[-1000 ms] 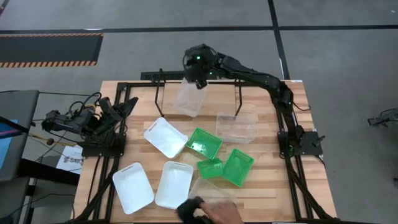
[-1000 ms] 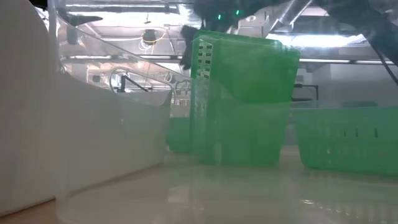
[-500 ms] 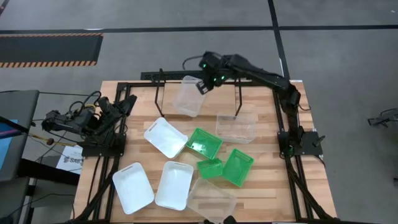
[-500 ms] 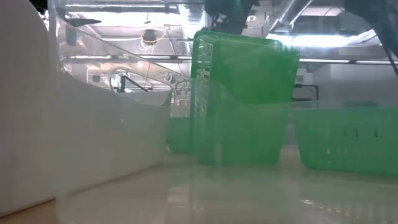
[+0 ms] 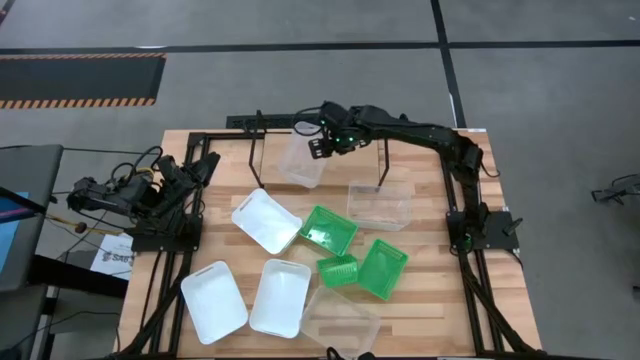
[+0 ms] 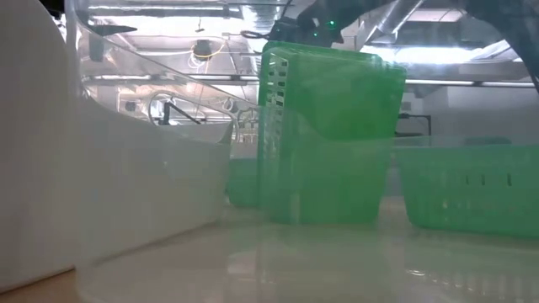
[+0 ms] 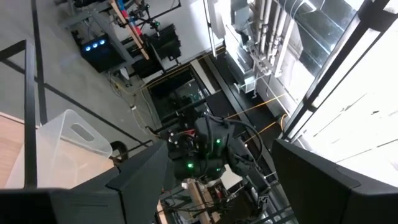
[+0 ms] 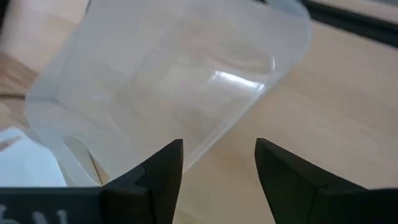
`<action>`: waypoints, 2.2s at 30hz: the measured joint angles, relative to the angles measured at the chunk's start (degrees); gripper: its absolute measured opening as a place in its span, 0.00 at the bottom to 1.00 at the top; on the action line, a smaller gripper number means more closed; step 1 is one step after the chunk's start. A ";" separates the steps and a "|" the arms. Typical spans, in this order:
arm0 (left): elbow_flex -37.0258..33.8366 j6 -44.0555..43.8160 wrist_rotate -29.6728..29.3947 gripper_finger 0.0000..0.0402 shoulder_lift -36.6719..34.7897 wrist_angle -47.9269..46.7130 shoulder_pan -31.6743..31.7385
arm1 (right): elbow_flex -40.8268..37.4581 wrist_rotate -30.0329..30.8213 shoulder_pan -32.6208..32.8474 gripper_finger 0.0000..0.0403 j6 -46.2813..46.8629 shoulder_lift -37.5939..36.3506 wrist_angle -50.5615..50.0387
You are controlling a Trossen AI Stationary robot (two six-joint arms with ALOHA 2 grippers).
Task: Stack baskets on shelf by color
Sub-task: Put the bottom right transparent bin on the shelf
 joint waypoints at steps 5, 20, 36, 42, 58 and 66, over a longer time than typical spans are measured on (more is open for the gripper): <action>0.00 0.00 0.00 0.69 0.00 0.00 0.00 | -3.29 0.05 -0.15 0.56 2.77 0.12 2.18; 0.00 0.12 -2.95 0.69 0.01 -0.02 0.00 | -6.84 -1.42 -0.45 0.52 5.13 4.14 10.45; -0.03 0.12 -3.49 0.69 -0.54 -0.09 0.02 | -6.57 -6.56 -0.49 0.07 4.98 5.69 15.80; -0.03 0.14 -3.48 0.69 -0.54 -0.09 0.02 | -4.79 -8.16 -0.67 0.04 5.97 5.71 18.42; -0.03 0.16 -3.56 0.69 -0.53 -0.11 0.01 | -1.41 -2.45 -1.42 0.01 10.46 5.65 21.82; -0.02 0.16 -3.61 0.69 -0.54 -0.11 0.02 | -1.41 1.27 -0.66 0.02 10.85 5.65 22.41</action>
